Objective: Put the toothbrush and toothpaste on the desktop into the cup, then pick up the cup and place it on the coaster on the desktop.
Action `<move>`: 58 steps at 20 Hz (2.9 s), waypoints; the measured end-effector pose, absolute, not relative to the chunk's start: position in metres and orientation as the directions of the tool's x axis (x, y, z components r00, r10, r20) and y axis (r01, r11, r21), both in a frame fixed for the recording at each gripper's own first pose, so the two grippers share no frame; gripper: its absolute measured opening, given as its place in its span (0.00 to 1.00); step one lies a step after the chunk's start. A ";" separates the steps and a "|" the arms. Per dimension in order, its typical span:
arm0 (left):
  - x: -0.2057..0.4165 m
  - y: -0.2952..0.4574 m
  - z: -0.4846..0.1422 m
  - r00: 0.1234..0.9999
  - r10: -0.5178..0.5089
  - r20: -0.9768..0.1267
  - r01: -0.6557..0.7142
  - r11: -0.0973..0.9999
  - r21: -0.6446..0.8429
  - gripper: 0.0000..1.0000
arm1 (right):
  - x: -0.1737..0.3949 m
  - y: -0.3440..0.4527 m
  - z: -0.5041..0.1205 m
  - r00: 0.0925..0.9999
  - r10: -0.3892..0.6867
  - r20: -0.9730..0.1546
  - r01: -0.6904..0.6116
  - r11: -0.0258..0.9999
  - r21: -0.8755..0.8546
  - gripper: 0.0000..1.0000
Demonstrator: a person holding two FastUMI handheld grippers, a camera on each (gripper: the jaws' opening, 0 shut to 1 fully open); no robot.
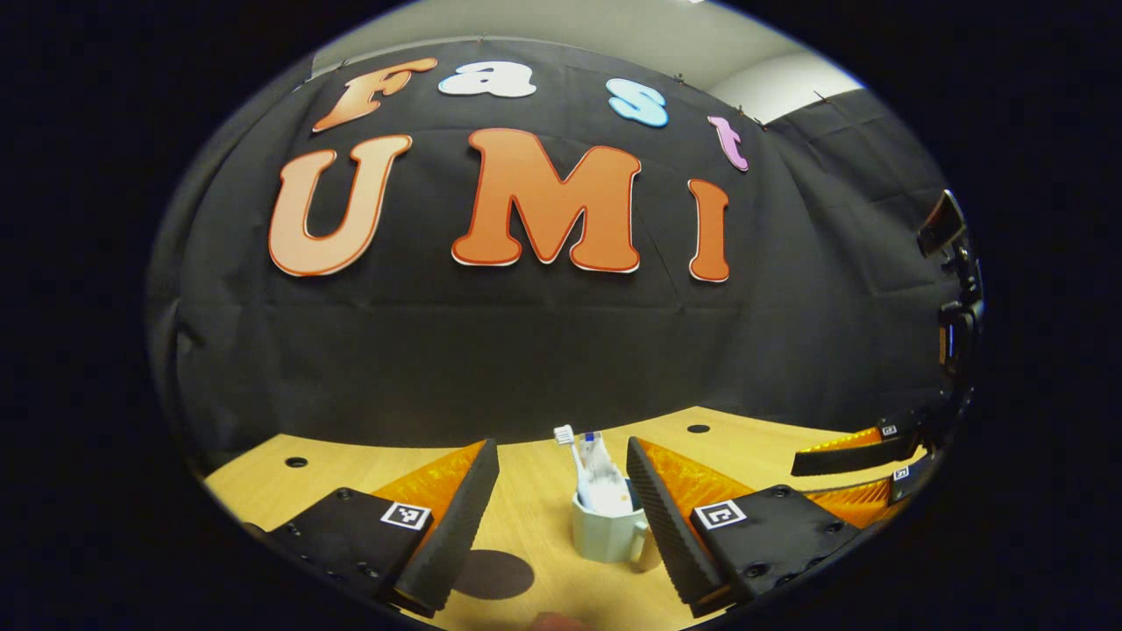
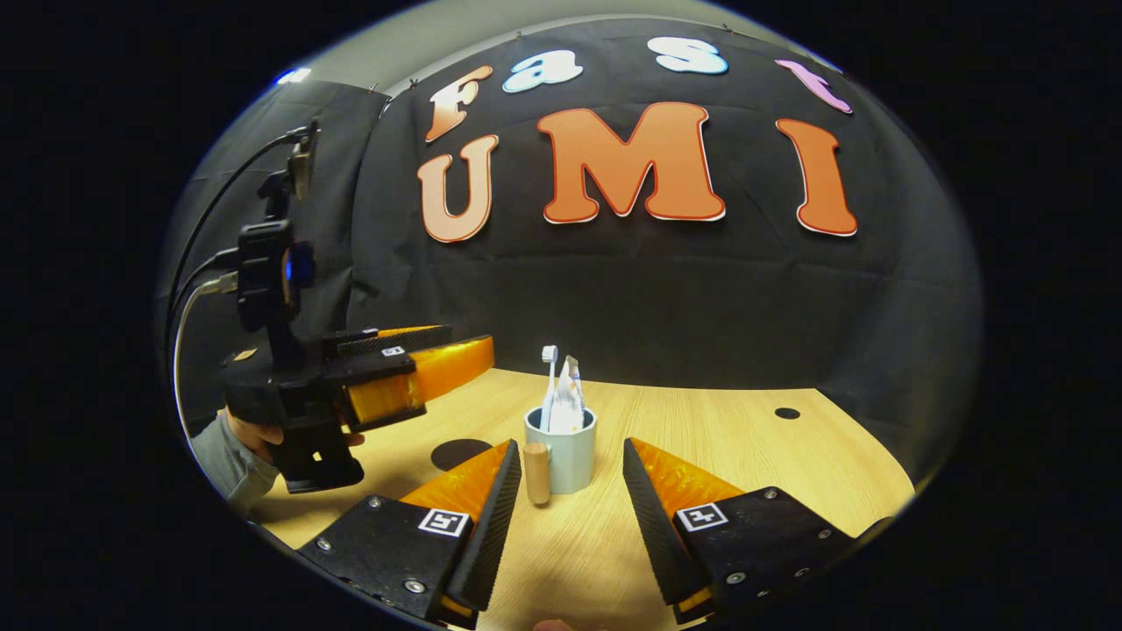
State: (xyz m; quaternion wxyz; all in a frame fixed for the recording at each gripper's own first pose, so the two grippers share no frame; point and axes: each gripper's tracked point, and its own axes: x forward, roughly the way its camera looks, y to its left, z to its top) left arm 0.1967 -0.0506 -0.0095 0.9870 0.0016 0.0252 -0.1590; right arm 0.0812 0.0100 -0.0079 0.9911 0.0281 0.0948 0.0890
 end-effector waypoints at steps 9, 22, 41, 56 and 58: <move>0.156 0.005 0.011 0.975 -0.223 -0.028 0.224 0.970 0.089 0.99 | 0.095 0.036 0.001 0.950 0.190 -0.247 -0.189 0.982 0.026 0.71; 0.114 0.074 0.011 0.994 -0.109 0.007 0.108 0.991 0.085 0.99 | 0.130 0.056 -0.020 0.894 0.127 -0.430 -0.136 0.991 0.008 0.75; 0.099 0.135 -0.038 0.998 -0.022 -0.065 0.020 0.999 -0.026 0.99 | 0.154 0.053 -0.108 0.576 0.064 -0.815 -0.011 0.997 0.071 0.70; 0.089 0.146 -0.046 0.998 -0.014 -0.057 0.006 0.991 -0.131 0.98 | 0.161 0.052 -0.141 0.442 0.002 -0.897 0.032 0.999 0.019 0.39; 0.088 0.148 -0.045 0.998 -0.010 -0.054 0.002 0.992 -0.128 0.98 | 0.162 0.049 -0.146 0.429 0.013 -0.903 0.043 0.998 0.035 0.31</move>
